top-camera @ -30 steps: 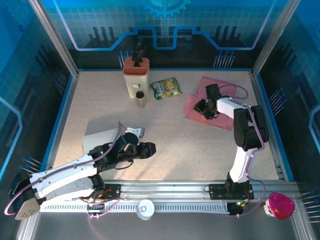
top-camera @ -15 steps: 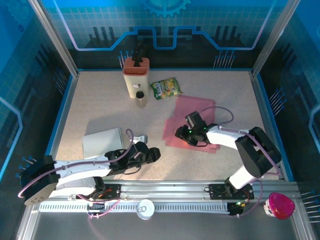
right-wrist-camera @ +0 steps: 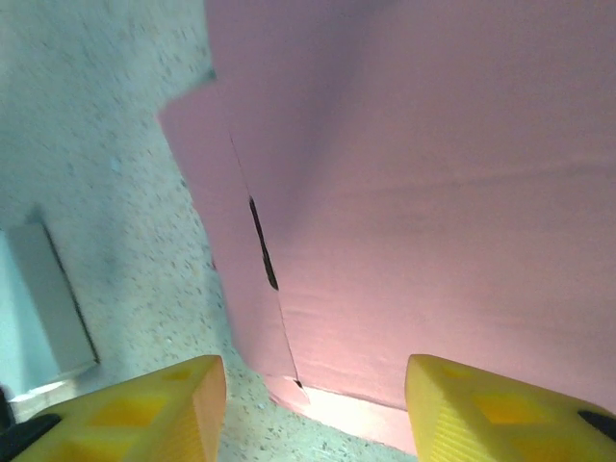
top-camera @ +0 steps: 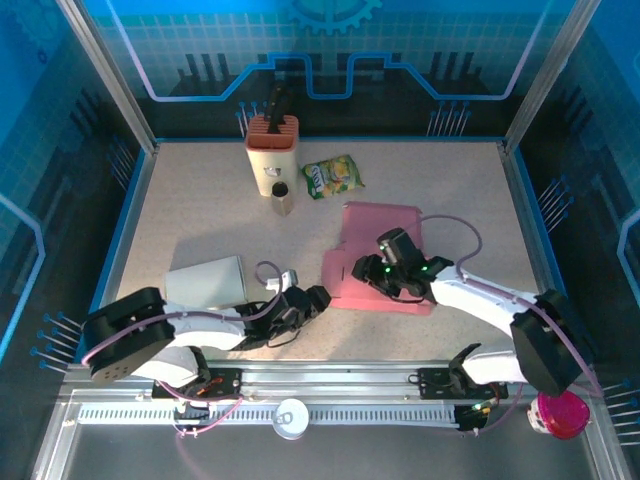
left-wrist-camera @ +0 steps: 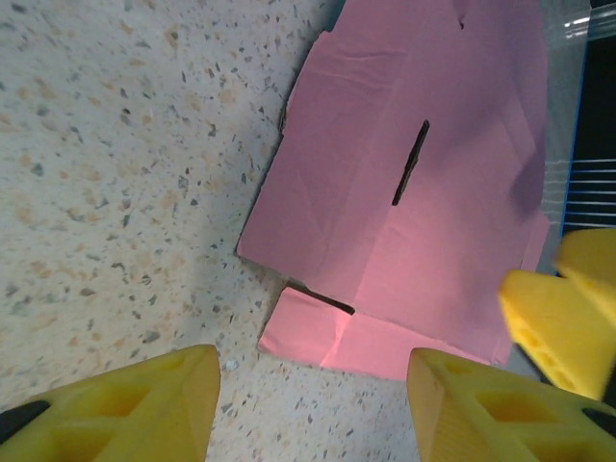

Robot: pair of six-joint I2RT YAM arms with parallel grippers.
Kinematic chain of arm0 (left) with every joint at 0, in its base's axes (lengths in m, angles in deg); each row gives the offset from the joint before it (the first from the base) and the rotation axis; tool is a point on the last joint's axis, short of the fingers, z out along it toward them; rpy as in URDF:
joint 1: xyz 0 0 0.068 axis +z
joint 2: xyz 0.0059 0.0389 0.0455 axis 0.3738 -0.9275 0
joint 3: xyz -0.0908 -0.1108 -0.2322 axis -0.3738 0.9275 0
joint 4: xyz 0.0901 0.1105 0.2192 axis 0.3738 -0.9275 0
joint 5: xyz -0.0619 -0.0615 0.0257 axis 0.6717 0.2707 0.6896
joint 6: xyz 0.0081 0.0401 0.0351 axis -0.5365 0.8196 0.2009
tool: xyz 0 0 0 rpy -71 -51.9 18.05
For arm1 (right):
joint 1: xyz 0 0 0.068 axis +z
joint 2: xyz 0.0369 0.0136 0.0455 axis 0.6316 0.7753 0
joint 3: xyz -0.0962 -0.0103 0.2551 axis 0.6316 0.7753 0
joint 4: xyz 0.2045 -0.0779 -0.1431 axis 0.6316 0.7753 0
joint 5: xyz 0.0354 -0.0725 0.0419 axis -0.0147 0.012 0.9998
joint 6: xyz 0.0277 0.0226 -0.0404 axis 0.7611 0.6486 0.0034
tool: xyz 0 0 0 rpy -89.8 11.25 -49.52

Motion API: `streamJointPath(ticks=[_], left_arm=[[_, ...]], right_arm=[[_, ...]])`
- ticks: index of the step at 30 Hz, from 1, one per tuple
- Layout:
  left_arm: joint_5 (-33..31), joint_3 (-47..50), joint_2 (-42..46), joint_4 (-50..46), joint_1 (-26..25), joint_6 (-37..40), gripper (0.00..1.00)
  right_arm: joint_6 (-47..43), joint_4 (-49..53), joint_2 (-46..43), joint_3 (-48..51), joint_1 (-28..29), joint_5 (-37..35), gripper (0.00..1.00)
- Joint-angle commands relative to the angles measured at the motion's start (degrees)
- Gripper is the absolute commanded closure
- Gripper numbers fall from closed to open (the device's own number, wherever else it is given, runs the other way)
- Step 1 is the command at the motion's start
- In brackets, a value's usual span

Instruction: Fold the paper box

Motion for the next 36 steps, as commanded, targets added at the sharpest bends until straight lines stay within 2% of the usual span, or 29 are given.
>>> streamJointPath(ticks=[1,8,11,18,23,28,31,34,36], left_arm=[[-1.30,-0.60,-4.43,7.28,-0.88,-6.15,0.46],[-2.33,1.50,-17.14,26.89,-1.99,-13.40,0.52],[-2.77,1.61,-21.19,30.74,-2.01,-14.66,0.55],[-6.51,3.11,-25.99,39.34,-2.08,-13.07,0.66],[-7.94,3.48,-25.65,40.78,-2.04,-10.75,0.72],[-8.51,3.59,-26.21,43.08,-2.08,-9.26,0.81],[-7.98,4.15,-26.25,43.09,-2.36,-10.80,0.78],[-9.81,5.28,-22.06,35.05,-3.44,-14.56,0.73],[-9.71,4.18,-17.14,25.11,-3.40,-15.17,0.71]], right_arm=[[-4.13,3.04,-0.85,0.57,-5.27,2.52,0.48],[-10.82,5.29,-1.35,0.18,-15.37,6.78,0.49],[-13.32,6.44,-1.35,0.21,-18.47,6.48,0.48],[-16.90,5.45,5.09,-0.04,-20.96,7.55,0.48],[-17.70,4.57,8.73,0.44,-21.04,7.23,0.49],[-17.32,3.56,8.06,1.57,-21.04,6.94,0.49],[-17.35,3.70,7.40,1.37,-21.15,6.78,0.49],[-17.39,4.07,7.09,0.77,-21.19,7.43,0.49],[-17.44,4.28,6.79,0.58,-21.19,7.83,0.49]])
